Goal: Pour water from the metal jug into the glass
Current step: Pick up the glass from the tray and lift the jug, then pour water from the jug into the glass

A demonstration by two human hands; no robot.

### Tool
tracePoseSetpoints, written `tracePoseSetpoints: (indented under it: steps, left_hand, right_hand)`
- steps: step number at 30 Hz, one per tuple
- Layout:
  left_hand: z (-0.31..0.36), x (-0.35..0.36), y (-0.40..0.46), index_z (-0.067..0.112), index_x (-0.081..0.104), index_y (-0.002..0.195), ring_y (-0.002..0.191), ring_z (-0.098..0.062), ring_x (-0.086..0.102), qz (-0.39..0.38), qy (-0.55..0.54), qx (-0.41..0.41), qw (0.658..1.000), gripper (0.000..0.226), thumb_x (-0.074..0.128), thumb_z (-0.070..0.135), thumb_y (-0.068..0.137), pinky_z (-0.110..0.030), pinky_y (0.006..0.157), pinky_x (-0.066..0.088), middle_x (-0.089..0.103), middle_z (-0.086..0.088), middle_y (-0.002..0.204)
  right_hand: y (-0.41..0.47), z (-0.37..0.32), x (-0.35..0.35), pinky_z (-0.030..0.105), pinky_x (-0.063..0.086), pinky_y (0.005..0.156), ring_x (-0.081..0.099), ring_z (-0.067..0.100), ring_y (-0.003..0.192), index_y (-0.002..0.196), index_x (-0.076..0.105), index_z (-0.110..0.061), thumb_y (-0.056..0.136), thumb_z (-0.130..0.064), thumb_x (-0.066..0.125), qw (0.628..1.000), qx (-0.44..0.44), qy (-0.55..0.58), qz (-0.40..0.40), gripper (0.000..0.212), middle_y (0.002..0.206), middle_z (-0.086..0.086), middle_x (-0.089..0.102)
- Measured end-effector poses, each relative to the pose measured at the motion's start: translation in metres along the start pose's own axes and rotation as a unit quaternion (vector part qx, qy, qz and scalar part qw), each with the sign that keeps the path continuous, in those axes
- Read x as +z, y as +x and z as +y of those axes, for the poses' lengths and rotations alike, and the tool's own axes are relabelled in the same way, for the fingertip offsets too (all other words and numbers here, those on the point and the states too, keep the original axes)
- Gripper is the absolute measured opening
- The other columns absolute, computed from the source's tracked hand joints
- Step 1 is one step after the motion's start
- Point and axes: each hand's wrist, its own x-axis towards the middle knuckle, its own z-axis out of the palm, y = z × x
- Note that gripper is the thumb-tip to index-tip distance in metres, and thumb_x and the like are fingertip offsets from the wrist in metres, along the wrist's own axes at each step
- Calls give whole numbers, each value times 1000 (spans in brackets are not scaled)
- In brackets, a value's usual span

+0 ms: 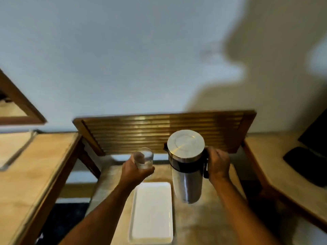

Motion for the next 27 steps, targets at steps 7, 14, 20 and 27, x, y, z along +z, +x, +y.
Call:
tracePoseSetpoints:
  steps: [7, 14, 20, 27]
  left_hand:
    - [192, -109, 18, 30, 59, 93, 79, -1, 63, 21, -15, 79, 997, 57, 85, 50, 46, -12, 59, 42, 68, 12, 85]
    - [313, -173, 18, 20, 59, 103, 83, -13, 67, 29, -1, 145, 989, 64, 90, 48, 55, -30, 68, 58, 71, 4, 89]
    - [347, -214, 11, 16, 62, 107, 89, -19, 70, 18, -10, 170, 985, 71, 90, 48, 51, -38, 77, 61, 72, 1, 96]
    - [335, -232, 1, 16, 64, 104, 85, -20, 72, 8, -50, 154, 987, 82, 86, 57, 37, -32, 70, 58, 75, -1, 92]
  right_hand:
    - [52, -230, -9, 23, 40, 50, 50, 19, 45, 49, 59, -10, 84, -17, 62, 998, -66, 23, -2, 36, 45, 4, 54]
    - [64, -380, -13, 32, 44, 54, 56, 14, 47, 50, 65, -13, 57, -41, 61, 996, -77, 52, -5, 29, 47, -7, 63]
    - [54, -442, -7, 30, 43, 50, 62, 23, 52, 57, 64, -9, 54, -46, 58, 985, -158, -64, -28, 38, 54, 2, 69]
    - [41, -492, 13, 30, 36, 51, 44, 20, 47, 51, 50, -15, 59, -43, 59, 935, -240, -247, -88, 30, 51, 1, 51]
